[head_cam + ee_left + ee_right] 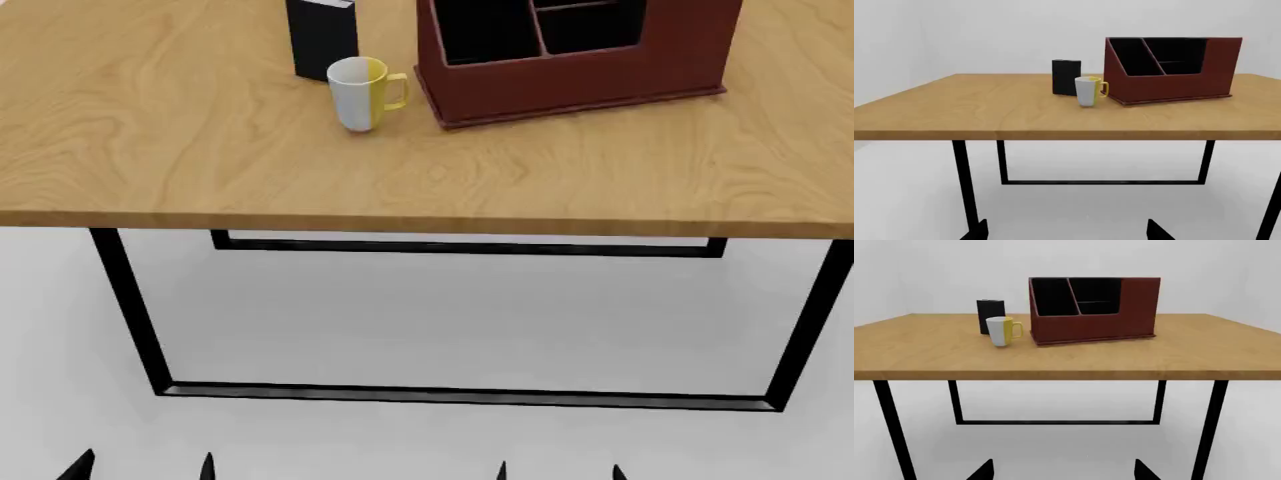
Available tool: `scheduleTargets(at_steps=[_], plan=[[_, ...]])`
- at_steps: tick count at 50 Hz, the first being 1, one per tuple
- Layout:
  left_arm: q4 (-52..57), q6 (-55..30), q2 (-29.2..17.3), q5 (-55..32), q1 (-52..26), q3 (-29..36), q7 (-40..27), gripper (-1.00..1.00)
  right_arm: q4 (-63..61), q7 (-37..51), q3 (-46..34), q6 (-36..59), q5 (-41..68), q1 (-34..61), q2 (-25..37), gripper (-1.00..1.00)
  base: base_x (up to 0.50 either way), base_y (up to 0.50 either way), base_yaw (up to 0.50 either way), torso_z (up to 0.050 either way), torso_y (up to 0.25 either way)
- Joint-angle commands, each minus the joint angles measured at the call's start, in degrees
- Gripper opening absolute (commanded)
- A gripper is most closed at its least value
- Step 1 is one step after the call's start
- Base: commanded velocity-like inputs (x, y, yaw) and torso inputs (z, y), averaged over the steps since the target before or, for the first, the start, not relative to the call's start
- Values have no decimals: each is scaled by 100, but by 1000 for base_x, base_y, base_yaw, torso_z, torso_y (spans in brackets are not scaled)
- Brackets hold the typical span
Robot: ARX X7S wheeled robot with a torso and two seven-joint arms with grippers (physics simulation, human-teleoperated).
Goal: Pick up the book and place it in the back compartment of the caddy.
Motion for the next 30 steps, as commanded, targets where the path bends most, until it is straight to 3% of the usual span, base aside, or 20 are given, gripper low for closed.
scheduleTargets(at_steps=[1, 21, 30], plan=[[0, 0, -57, -56, 0, 64, -64, 100, 0, 72, -72, 0, 54, 0, 54, 100, 0, 0, 0, 0, 0], [92, 26, -328, -487, -24, 420, -220, 100, 68, 489, -450, -135, 219, 5, 336, 100, 0, 0, 0, 0, 0], [223, -10, -429, -568, 31, 555, -238, 100, -65, 598, -517, -98, 288, -37, 411, 100, 0, 0, 0, 47, 0]])
